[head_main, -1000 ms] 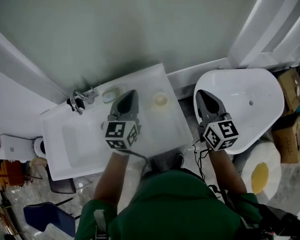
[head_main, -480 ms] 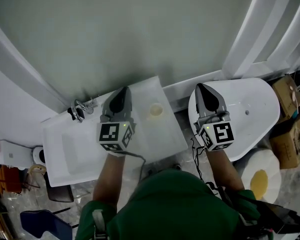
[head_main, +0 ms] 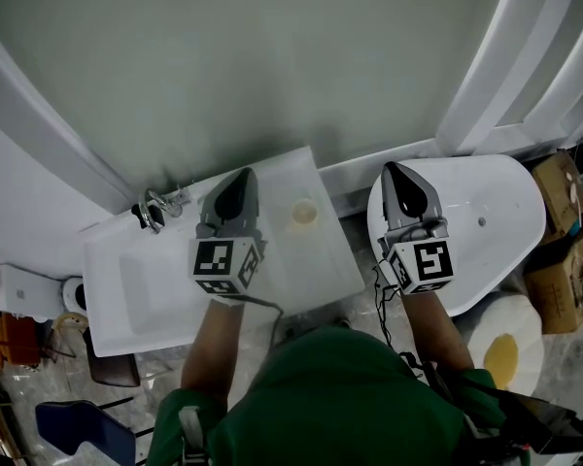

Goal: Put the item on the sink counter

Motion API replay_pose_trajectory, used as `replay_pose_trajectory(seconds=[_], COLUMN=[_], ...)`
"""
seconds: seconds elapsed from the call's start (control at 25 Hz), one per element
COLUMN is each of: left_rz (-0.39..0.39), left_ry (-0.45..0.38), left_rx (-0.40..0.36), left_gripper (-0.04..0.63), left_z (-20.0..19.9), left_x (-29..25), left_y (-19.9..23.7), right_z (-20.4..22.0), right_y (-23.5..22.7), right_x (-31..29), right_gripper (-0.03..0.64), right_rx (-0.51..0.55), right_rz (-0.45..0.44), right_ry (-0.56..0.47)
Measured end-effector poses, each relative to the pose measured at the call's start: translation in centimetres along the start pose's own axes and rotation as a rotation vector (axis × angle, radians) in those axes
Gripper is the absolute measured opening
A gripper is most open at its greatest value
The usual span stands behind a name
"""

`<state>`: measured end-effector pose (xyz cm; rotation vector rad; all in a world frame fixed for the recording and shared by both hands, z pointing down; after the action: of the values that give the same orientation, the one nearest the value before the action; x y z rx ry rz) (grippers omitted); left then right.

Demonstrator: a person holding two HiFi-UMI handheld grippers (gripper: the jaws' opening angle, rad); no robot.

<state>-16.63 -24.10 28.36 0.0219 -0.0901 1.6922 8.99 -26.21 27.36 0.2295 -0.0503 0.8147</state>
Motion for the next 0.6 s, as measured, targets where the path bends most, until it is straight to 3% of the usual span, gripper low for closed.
replay_pose_trajectory(seconds=[0.6], left_rz=[-0.014], left_ry=[0.026], left_rx=[0.007], left_gripper=[-0.002], left_z=[1.07], left_x=[-0.61], left_y=[0.22], right_z=[0.34], right_y=[0.08], right_x=[-0.76], right_gripper=[-0.003], right_rx=[0.023], right_rz=[-0.02], right_ry=[0.005])
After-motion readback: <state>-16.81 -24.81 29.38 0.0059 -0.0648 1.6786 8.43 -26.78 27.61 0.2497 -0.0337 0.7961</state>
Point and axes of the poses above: the fingertips, and each gripper's own axes: x backward along the fingers, y to its left, z out of its underside, the point moved 5 cm from there along x, backward along the fingers, and after that the axes turned 9 degrees about -z, right-handed, at the moved point
